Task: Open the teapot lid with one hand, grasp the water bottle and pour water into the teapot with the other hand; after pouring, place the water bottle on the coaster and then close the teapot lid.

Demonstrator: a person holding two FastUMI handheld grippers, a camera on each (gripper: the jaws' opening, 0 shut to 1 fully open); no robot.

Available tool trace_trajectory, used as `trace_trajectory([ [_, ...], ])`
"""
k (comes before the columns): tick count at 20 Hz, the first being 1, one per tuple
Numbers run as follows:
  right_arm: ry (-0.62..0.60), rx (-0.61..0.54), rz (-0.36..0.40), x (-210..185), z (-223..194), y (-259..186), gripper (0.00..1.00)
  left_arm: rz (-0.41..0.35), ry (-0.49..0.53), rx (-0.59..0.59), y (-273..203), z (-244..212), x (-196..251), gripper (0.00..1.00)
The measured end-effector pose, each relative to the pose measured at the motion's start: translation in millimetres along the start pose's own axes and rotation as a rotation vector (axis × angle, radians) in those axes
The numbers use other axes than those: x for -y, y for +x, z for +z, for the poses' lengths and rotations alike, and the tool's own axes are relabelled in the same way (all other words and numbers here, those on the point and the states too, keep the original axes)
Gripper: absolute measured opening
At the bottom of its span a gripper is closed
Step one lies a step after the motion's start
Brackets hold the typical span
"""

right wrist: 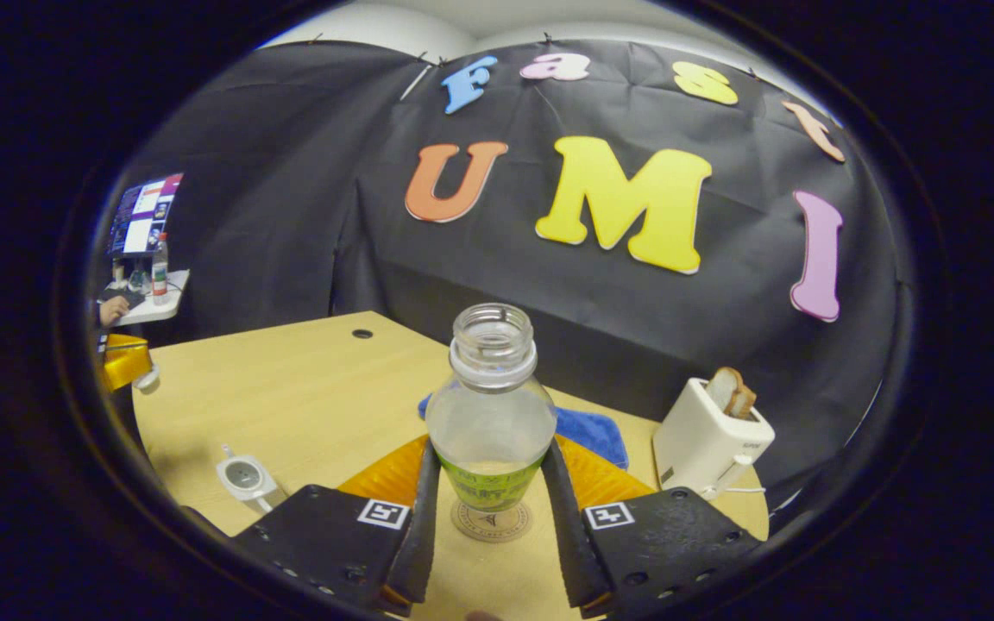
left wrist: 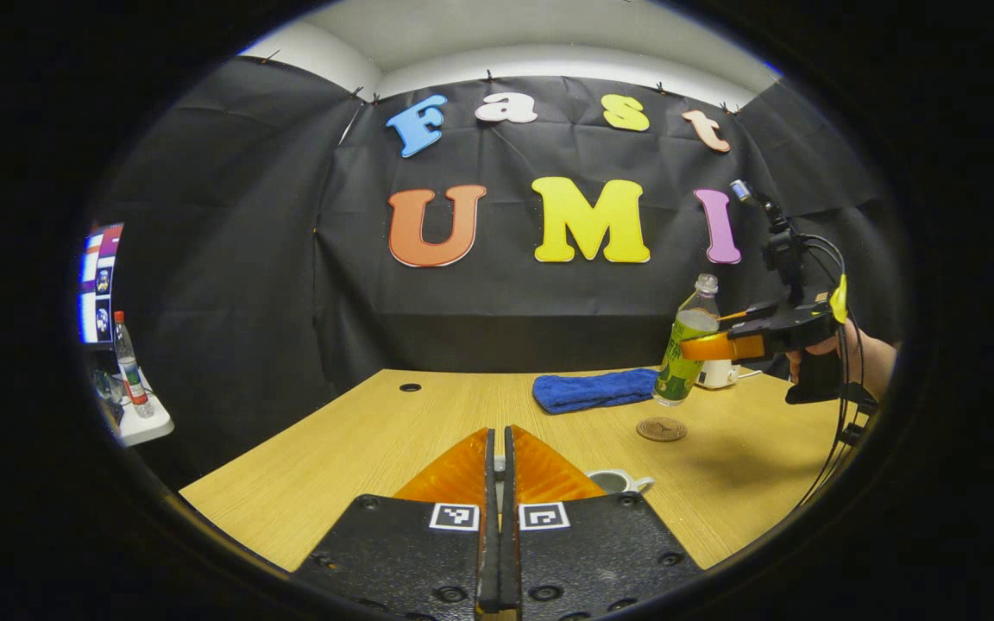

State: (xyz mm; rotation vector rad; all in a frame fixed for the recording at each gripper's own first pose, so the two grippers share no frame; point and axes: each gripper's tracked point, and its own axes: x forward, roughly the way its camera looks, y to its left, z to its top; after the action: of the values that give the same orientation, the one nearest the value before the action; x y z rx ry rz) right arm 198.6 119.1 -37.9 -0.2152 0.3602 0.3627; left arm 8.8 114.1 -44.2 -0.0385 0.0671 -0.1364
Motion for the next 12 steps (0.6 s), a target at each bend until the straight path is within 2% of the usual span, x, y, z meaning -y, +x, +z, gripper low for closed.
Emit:
trace_trajectory([
  [5, 0.125, -0.108, 0.002, 15.1, -29.3, 27.6, 0.59, -0.010, 0.016, 0.014, -3.8, 4.0, 3.6, 0.03],
  [10, 0.129, -0.145, -0.011, 15.6, -36.0, 40.5, 0.59, -0.006, 0.021, 0.022, -4.6, 6.2, 2.5, 0.03],
  [12, 0.124, -0.150, -0.014, 13.7, -35.8, 43.6, 0.63, -0.005, 0.021, 0.018, -3.8, 4.5, 2.7, 0.02],
])
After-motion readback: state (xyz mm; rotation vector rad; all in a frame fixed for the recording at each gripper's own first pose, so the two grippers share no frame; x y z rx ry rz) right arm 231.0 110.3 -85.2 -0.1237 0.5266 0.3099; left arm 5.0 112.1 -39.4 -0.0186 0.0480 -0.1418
